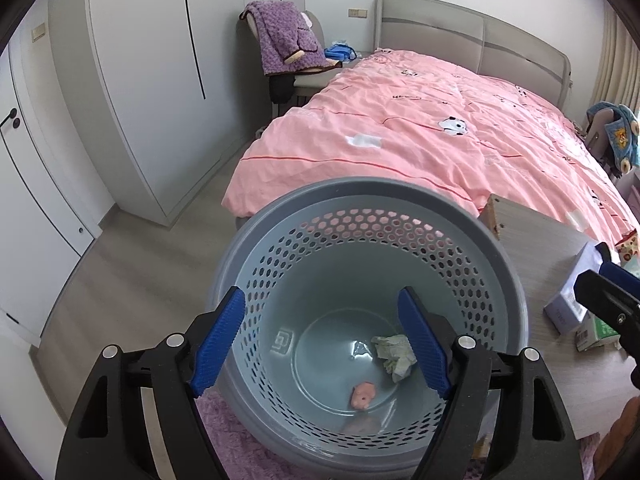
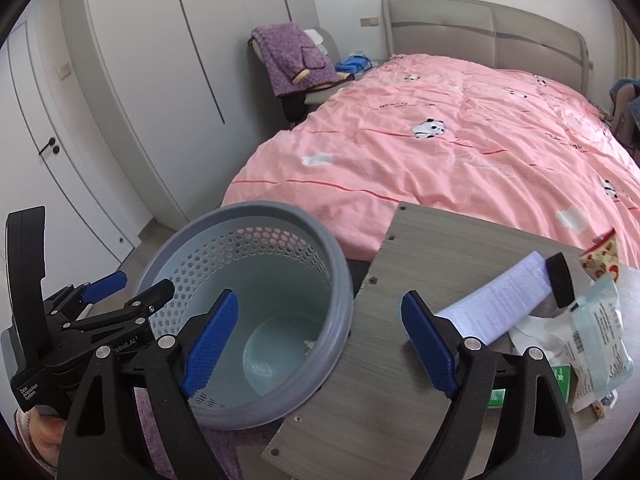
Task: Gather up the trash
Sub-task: 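Withdraw both grippers from the basket back toward the table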
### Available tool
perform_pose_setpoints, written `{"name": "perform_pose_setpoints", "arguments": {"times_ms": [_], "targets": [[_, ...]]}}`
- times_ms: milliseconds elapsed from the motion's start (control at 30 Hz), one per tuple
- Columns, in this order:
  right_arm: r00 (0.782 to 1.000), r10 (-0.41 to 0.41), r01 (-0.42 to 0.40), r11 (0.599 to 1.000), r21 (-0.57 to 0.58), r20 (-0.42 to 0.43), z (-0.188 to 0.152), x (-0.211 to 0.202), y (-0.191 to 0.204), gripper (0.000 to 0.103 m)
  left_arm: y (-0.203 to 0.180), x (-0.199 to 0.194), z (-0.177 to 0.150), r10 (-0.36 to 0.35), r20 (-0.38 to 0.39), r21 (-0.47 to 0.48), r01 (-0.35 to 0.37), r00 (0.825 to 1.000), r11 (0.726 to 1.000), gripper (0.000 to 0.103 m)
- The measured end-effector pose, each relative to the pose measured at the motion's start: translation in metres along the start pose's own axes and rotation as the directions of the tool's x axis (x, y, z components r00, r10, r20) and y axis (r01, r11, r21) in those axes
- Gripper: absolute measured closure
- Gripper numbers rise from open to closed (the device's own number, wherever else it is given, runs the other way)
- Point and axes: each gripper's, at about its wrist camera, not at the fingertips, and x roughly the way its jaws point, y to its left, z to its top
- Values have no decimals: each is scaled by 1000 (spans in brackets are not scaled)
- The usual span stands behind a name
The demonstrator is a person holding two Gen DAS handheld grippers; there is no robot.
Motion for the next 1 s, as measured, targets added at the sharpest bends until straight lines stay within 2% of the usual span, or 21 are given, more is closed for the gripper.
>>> {"name": "perform_pose_setpoints", "arguments": {"times_ms": [400,567,833,1000], "targets": [[1000,-25,24,999,48,19,-18,-33,-37,20,-44,-24,2,-48,19,62,47,999,997,28],[998,-54,52,995,84,19,-30,-46,-62,20,-73,-30,-2,-95,10,102,94,995,990,28],[990,-138,134,977,165,12,-53,-71,-113,20,-121,-32,-8,-160,-19,168,161,987,973,28],[978,-209,204,955,216,-1,-70,-88,-151,20,-149,-33,-11,-188,-30,207,190,982,960,28]]}}
